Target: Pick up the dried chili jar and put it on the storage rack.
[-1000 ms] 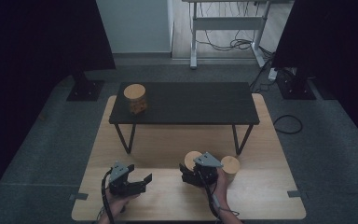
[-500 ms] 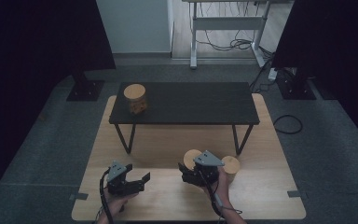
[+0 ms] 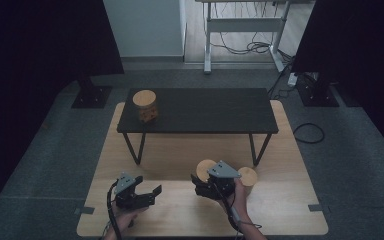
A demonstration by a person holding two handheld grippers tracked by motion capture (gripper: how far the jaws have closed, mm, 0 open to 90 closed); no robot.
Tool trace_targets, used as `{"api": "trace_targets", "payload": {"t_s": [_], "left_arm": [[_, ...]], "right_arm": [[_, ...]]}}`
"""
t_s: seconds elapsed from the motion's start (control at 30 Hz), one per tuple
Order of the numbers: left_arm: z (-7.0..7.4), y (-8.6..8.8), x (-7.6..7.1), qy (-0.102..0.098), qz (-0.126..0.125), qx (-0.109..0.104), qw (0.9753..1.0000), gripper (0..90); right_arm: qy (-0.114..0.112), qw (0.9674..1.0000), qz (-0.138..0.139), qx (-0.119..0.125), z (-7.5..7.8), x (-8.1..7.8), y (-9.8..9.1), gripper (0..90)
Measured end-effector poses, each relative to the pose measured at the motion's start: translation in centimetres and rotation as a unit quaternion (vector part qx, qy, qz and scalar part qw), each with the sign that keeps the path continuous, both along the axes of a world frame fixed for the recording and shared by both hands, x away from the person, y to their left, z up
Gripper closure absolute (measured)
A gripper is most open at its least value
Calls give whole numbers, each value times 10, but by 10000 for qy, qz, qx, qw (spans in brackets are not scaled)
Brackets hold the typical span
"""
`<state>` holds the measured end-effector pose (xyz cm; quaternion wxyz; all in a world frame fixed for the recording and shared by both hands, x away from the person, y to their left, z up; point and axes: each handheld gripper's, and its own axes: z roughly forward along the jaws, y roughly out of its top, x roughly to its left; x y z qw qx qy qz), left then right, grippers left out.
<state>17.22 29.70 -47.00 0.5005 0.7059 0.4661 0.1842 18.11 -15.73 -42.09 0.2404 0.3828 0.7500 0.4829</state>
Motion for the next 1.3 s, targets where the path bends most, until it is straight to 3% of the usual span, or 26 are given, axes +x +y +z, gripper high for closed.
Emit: {"api": "trace_targets", "payload": {"t_s": [1.3], "left_arm": [[1,-1,0,-26,-129,-15,9999,97]], "right_arm": [[-224,9995,211,-86,19,4,-4,238]]}}
